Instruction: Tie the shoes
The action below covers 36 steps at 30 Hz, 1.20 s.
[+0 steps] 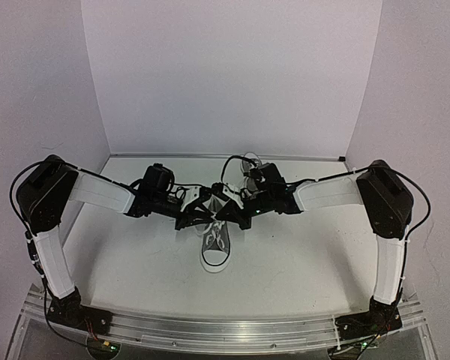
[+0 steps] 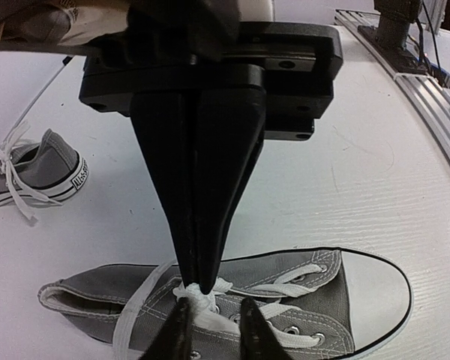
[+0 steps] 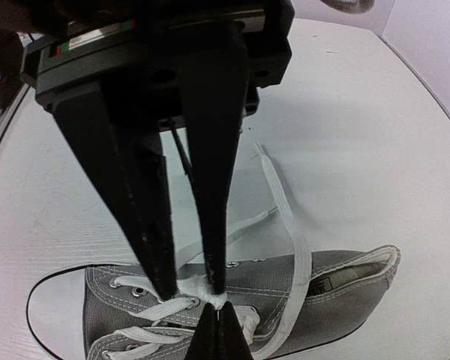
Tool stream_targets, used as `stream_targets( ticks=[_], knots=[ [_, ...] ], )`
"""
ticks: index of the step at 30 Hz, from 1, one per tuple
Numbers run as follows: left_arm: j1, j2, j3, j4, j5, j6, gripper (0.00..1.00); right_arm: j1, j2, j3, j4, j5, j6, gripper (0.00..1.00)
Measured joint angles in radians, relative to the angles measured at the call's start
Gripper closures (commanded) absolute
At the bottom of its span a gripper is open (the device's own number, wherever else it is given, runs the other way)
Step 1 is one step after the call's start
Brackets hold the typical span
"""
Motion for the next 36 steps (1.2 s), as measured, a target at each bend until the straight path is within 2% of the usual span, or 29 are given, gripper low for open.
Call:
stream_targets(
  ticks=[6,15,21,29,36],
  knots=[
    [0.014,-0.008,-0.019,0.034,-0.045,-0.041,0.68,0.001,0.0,0.0,-0.002,0.029,0.025,1.0],
    [0.095,-0.068,-0.105,0.054,-0.182,-0.093,0.69,0.008,0.0,0.0,-0.001,0.05,0.057,1.0],
    [0.106,-0.052,-0.042,-0.084,-0.289,-0.088,0.7,0.008,0.0,0.0,0.0,0.062,0.072,1.0],
    [0.107,0.096,0.245,-0.408,-0.433,-0.089,0.68,0.008,0.0,0.0,0.002,0.076,0.087,1.0],
    [0.121,0.164,0.296,-0.614,-0.462,-0.092,0.67,0.008,0.0,0.0,0.002,0.076,0.092,1.0]
  ],
)
